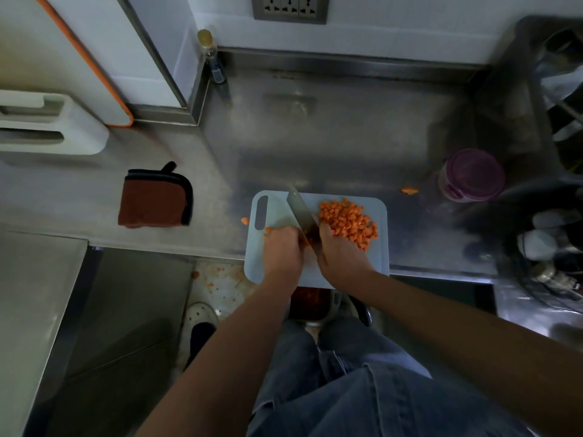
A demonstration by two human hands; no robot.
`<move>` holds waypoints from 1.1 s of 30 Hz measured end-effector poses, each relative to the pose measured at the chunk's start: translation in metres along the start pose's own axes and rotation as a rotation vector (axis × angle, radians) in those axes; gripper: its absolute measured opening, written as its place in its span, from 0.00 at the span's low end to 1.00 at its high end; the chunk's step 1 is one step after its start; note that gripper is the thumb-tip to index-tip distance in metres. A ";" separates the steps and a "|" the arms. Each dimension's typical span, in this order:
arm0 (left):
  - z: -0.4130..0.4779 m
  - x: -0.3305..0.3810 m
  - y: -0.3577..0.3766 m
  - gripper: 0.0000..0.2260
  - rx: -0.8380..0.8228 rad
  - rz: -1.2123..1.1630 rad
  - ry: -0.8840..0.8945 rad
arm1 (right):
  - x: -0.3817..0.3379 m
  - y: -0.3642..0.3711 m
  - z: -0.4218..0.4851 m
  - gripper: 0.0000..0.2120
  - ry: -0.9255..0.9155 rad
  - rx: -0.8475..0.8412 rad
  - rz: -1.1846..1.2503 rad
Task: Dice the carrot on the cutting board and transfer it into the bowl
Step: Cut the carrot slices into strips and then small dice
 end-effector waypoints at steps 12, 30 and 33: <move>0.004 -0.001 0.000 0.08 -0.048 0.035 -0.010 | 0.001 0.010 0.007 0.22 0.015 -0.031 -0.031; -0.018 -0.014 -0.018 0.09 0.114 0.131 -0.030 | 0.004 0.006 -0.003 0.18 -0.119 -0.012 0.068; -0.026 -0.022 -0.018 0.08 0.155 0.083 -0.061 | 0.017 0.010 -0.003 0.18 -0.063 -0.025 0.064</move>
Point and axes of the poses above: each hand's wrist, its own z-axis towards the middle knuckle, its own y-axis out of the palm, x = y × z, the point moved 2 cm from there along z, towards the middle knuckle, and after that the axes turned 9 degrees about -x, right-handed, at the moved point
